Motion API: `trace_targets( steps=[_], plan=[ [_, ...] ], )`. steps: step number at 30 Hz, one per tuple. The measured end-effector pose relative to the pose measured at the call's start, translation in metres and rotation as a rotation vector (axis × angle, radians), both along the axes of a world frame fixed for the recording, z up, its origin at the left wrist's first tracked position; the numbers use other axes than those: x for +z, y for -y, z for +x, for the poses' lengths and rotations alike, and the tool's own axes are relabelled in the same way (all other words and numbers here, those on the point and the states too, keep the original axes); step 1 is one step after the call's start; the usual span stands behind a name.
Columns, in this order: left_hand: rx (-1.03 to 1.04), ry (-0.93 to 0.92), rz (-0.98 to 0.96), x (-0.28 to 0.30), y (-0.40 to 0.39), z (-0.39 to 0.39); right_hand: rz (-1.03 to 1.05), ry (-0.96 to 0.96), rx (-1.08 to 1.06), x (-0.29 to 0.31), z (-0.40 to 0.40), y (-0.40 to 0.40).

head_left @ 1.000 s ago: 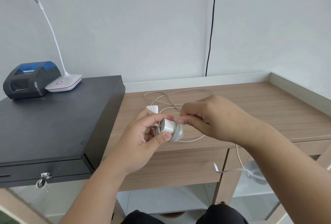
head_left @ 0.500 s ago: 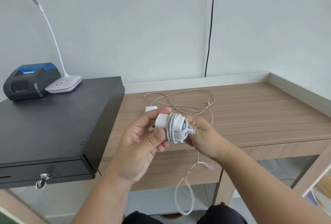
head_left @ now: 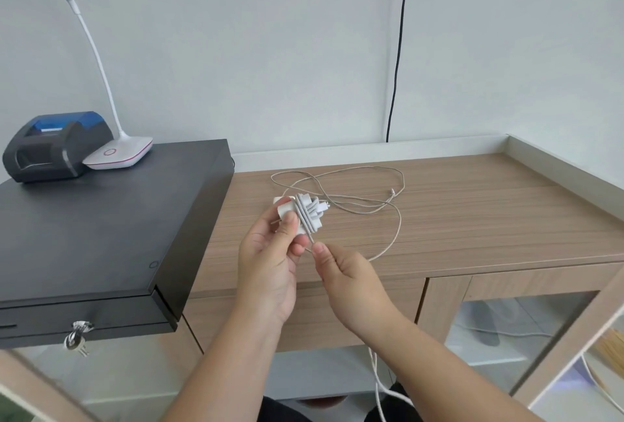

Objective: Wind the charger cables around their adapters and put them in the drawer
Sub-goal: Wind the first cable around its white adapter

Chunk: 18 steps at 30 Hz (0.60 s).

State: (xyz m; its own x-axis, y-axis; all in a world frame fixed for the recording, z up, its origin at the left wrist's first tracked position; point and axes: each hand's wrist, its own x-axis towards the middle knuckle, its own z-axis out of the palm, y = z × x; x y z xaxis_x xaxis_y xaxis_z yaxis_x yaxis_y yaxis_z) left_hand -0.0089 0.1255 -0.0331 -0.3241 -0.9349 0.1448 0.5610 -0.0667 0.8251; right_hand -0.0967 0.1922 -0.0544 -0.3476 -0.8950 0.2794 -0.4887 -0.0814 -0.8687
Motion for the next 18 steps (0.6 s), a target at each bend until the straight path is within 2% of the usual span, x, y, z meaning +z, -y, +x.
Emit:
trace_targets(
  steps=[4, 9, 14, 18],
  plan=[
    [0.033, 0.020, 0.006, -0.007, 0.002, -0.005, -0.007, -0.073, -0.043, 0.003, 0.000, 0.000],
    [0.115, 0.246, -0.292, -0.010, 0.005, -0.001, 0.021, -0.185, 0.001, 0.008, 0.000, -0.016],
    [0.093, 0.470, -0.510, -0.018, 0.010, 0.009, 0.104, -0.304, 0.062, 0.039, -0.022, -0.030],
    [0.046, 0.571, -0.652, -0.021, 0.005, 0.014, 0.196, -0.402, 0.125, 0.069, -0.050, -0.036]
  ],
)
